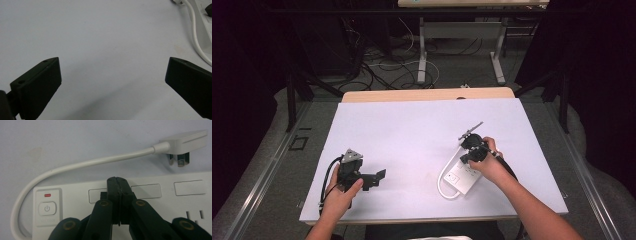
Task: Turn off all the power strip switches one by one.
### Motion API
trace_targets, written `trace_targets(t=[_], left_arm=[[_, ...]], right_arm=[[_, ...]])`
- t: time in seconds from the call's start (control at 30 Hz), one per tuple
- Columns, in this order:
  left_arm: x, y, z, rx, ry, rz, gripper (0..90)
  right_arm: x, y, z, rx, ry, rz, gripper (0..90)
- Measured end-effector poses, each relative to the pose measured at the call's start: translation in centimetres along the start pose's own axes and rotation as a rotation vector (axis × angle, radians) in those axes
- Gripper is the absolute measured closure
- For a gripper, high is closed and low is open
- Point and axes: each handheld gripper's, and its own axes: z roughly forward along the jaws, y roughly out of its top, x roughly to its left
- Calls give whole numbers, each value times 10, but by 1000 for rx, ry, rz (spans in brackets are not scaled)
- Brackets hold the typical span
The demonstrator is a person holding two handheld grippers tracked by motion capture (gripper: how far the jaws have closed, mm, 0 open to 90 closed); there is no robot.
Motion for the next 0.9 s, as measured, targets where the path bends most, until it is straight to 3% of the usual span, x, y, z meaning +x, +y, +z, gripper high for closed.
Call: trace_targets(t=[0.1, 0.13, 0.3, 0.33, 0.4, 0.43, 0.5, 0.53, 0.57, 0.63, 0.9], left_arm=[[0, 0, 0, 3, 0, 1, 4], [0, 0, 0, 2, 1, -7, 4], [0, 0, 0, -2, -2, -16, 4], [0, 0, 0, -1, -2, -14, 4], [0, 0, 0, -2, -2, -19, 4], [0, 0, 0, -3, -2, -19, 4], [0, 0, 0, -2, -3, -18, 5], [0, 0, 0, -2, -2, -14, 4], [0, 0, 0, -2, -2, -18, 4], [0, 0, 0, 1, -2, -18, 4], [0, 0, 1, 2, -3, -11, 4]], right_arm=[[-2, 0, 2, -34, 11, -23, 900], [-2, 1, -1, 0, 13, -28, 900], [-4, 1, 0, -14, 12, -22, 900], [-3, 1, 0, -25, 11, 0, 900], [-5, 1, -1, -30, 9, -3, 900], [-5, 2, -3, -6, 3, 12, 900], [-7, 1, -1, -42, 10, 14, 900], [-7, 2, -3, -12, 2, 39, 900], [-10, 1, -2, -38, 1, 18, 900], [-12, 2, -4, -30, -7, 19, 900], [-22, 3, -6, -67, -31, 53, 900]])
